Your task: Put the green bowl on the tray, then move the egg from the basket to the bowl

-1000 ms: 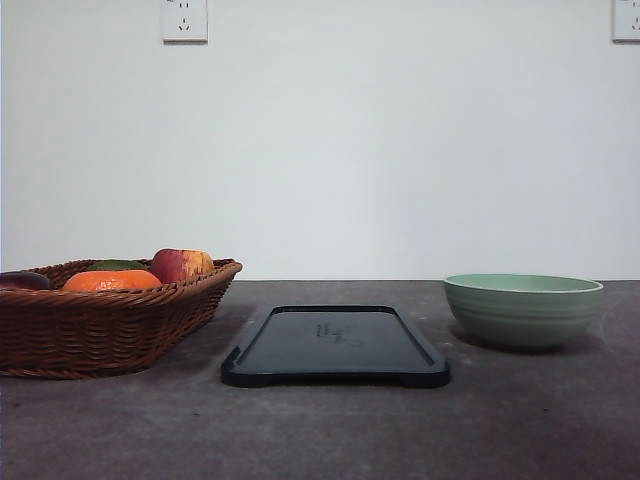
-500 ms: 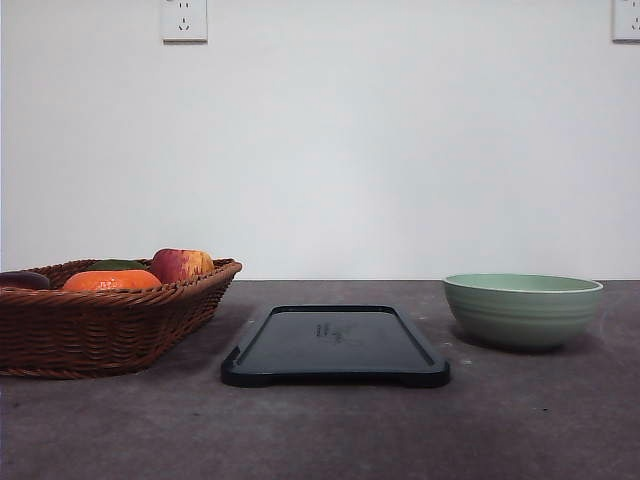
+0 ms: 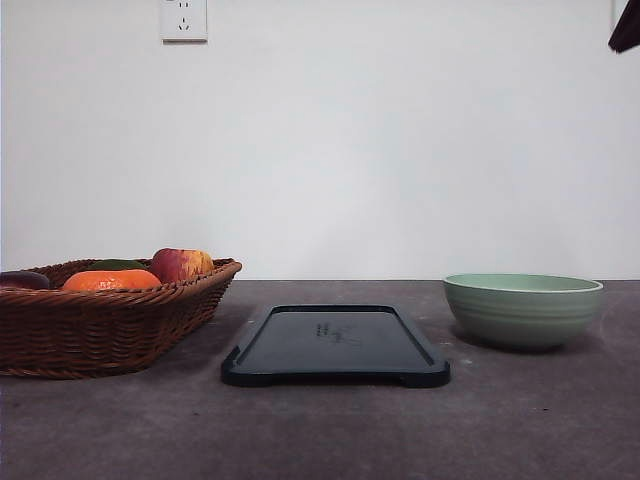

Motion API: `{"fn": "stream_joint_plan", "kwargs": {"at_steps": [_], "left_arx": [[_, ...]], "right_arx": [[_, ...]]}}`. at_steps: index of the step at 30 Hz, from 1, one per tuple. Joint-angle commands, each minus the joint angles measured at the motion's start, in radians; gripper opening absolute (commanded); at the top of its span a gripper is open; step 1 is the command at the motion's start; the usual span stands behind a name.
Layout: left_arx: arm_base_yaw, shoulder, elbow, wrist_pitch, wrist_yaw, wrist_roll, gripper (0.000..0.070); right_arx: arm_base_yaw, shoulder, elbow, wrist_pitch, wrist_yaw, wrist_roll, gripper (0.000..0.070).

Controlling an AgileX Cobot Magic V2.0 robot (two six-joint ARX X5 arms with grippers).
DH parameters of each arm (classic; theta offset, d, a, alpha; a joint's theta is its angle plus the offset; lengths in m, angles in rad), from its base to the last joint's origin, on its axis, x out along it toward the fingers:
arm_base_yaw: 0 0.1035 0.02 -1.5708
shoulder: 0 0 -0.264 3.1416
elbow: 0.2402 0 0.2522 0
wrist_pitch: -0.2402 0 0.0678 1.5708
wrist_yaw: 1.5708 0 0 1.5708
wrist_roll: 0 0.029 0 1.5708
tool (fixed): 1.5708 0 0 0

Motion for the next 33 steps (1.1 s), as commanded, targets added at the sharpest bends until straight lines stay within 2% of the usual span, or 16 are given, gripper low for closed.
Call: {"fn": "stream_joint_plan", "kwargs": {"at_steps": [1,4,6,9,11,18,27,33], "left_arx": [[-0.004,0.028,0.041,-0.023,0.004,0.046,0.0001],[-0.004,0.056,0.058,-0.035,0.004,0.053,0.0001],[-0.004,0.063,0.058,-0.032,0.004,0.053,0.0027],[-0.004,0.063,0.058,-0.033,0.004,0.053,0.025],[-0.004,0.063,0.058,-0.032,0.004,0.053,0.0318],[-0.004,0.063,0.058,-0.032,0.004,0.053,0.0316],[-0.004,0.063,0.058,-0.035,0.004,0.051,0.0316],[-0.004,0.063,0.058,-0.035,0.004,0.005,0.0316]], "right_arx": [[0.002,0.031,0.038,-0.025,-0.003,-0.03,0.0005],[0.002,0.062,0.061,-0.048,-0.002,-0.039,0.001],[0.001,0.072,0.066,-0.049,-0.002,-0.041,0.0079],[0.001,0.073,0.066,-0.049,-0.001,-0.041,0.0318],[0.001,0.073,0.066,-0.051,0.004,-0.04,0.0361],[0.001,0.082,0.069,-0.066,0.051,0.017,0.036],[0.0,0.21,0.071,-0.184,0.059,0.021,0.0358],[0.0,0.344,0.071,-0.181,0.095,0.008,0.0358]]}}
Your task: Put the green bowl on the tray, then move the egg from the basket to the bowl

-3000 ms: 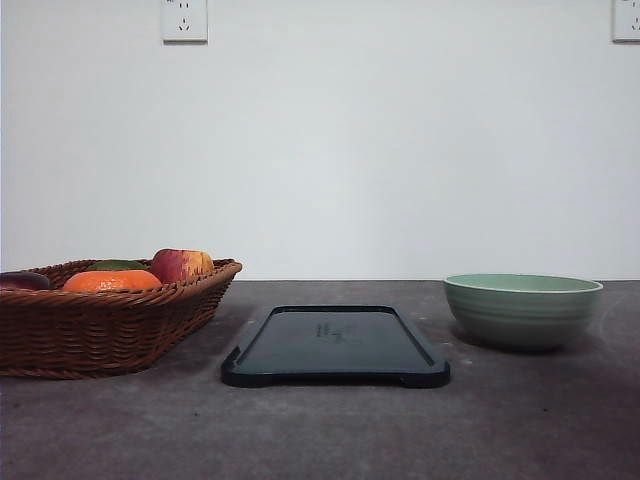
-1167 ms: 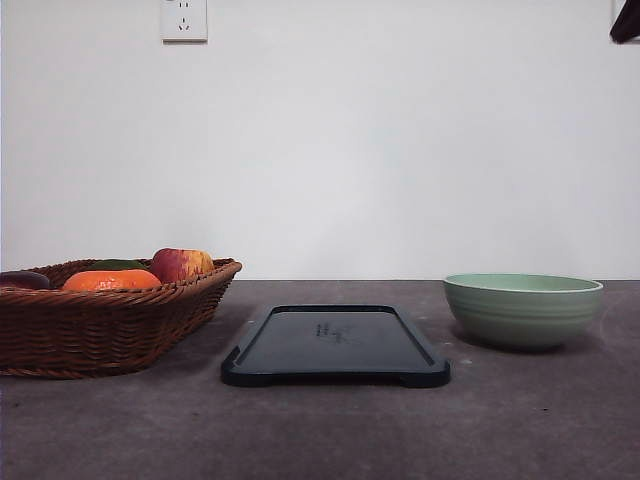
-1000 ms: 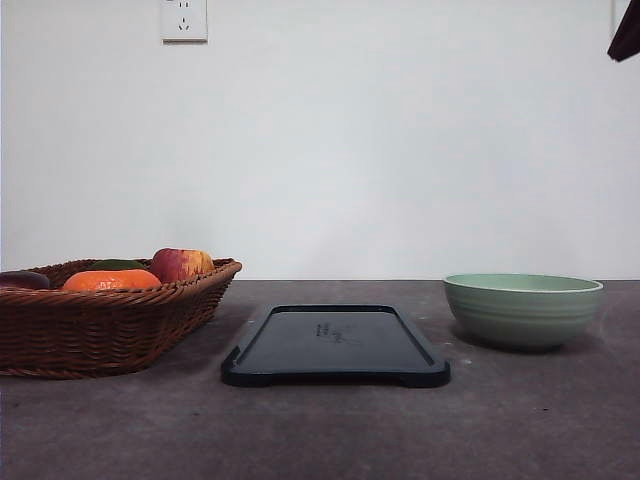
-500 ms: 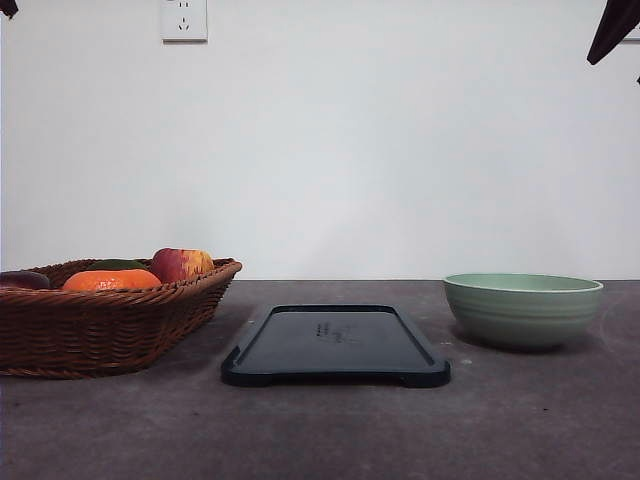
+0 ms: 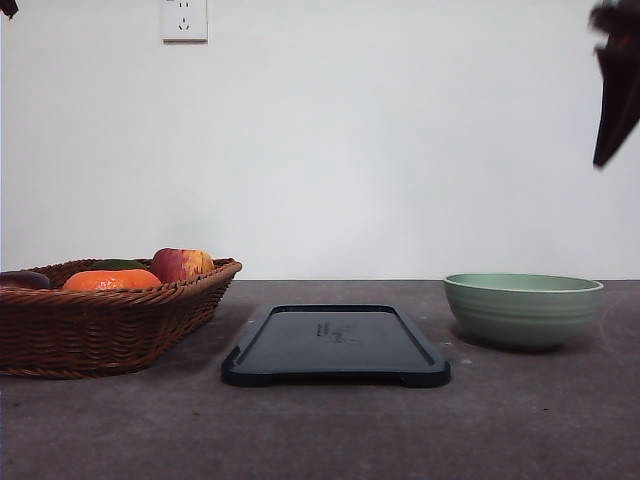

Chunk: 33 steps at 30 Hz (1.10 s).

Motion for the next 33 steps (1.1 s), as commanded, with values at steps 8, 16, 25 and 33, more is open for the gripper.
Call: {"fn": "stream_joint_plan", "kwargs": {"at_steps": [8,16,25,33], "left_arx": [[-0.002,0.006,0.024,0.006,0.003,-0.023,0.0315],[-0.002,0.006,0.024,0.005,0.003,-0.023,0.0315],[-0.002,0.006,0.024,0.005,0.003,-0.023,0.0314],[-0.002,0.006,0.024,0.005,0.003,-0.023,0.0311]], "right_arx": [[0.0,0.183,0.018,0.109,0.045,-0.012,0.035],[0.0,0.296,0.018,0.205,0.043,-0.007,0.0275],[0.0,0.359,0.018,0.242,0.041,-0.007,0.0],[0.001,0.359,0.11,0.132,0.012,-0.008,0.0]]}}
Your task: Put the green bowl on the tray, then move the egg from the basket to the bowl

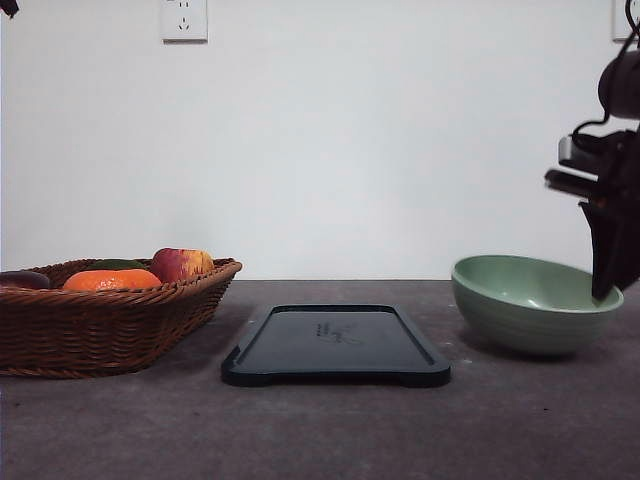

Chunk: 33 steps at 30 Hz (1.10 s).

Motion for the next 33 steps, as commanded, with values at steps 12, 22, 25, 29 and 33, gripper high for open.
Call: {"fn": "stream_joint_plan", "kwargs": {"at_steps": [12,22,25,29,33], "left_arx": [[-0.002,0.006,0.024,0.004,0.003,0.0,0.0311],[-0.002,0.006,0.024,0.004,0.003,0.0,0.0311],[-0.002,0.006,0.024,0.004,0.003,0.0,0.0311],[-0.002,0.006,0.024,0.004,0.003,0.0,0.0311],[-0.002,0.006,0.024,0.004,0.003,0.0,0.0311]], "right_arx": [[0.152,0.044,0.424,-0.306,-0.036,-0.011,0.0],[0.352,0.254,0.713,-0.4,0.022,0.007,0.0],[0.392,0.301,0.73,-0.395,0.036,0.007,0.0],[0.427,0.356,0.73,-0.388,0.072,0.007,0.0],[0.443,0.409,0.73,-0.373,0.085,0.007,0.0]]}}
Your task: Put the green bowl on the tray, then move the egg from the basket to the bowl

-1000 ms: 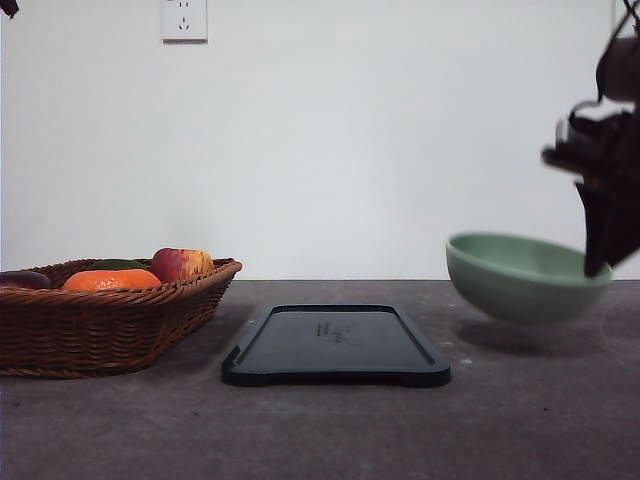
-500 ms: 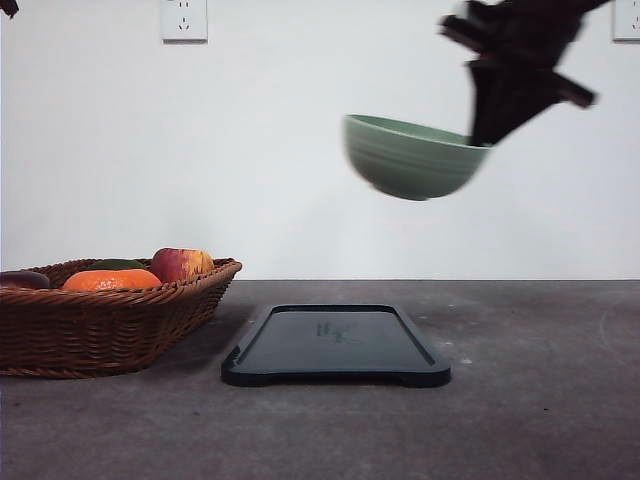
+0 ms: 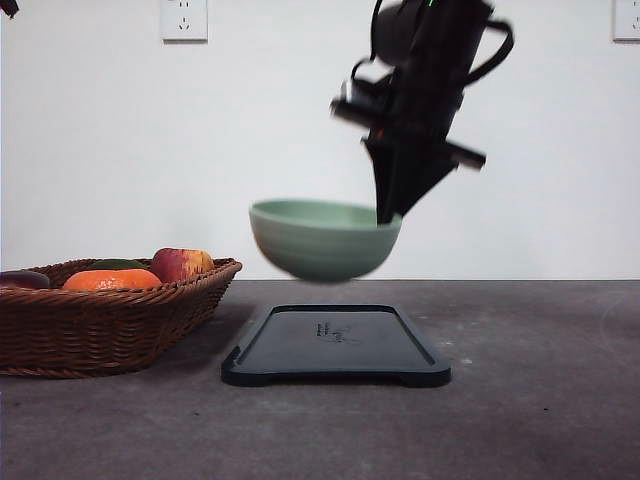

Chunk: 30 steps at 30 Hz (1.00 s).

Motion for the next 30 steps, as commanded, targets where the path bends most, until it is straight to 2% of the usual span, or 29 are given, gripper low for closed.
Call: {"fn": "stream_joint_plan", "kwargs": {"at_steps": [1,6,21,23,26,30], "left_arx": [[-0.002,0.006,0.024,0.004,0.003,0.0,0.0311],[-0.002,0.006,0.024,0.004,0.003,0.0,0.0311],[-0.002,0.006,0.024,0.004,0.003,0.0,0.0311],[-0.002,0.006,0.024,0.004,0.003,0.0,0.0311],[-0.002,0.006,0.024,0.003,0.003,0.0,0.0311],[-0.002,0.006,0.024,0.003,0.003,0.0,0.0311]], "right_arx": [[0.008,0.034,0.027,0.015,0.01,0.007,0.0],[0.009,0.074,0.027,0.05,0.046,0.007,0.0],[0.009,0.127,0.027,0.112,0.051,0.007,0.0002],[0.009,0.127,0.027,0.113,0.051,0.007,0.0047],[0.009,0.127,0.027,0.114,0.05,0.007,0.0189],[0.009,0.12,0.053,0.097,0.049,0.007,0.0213]]}}
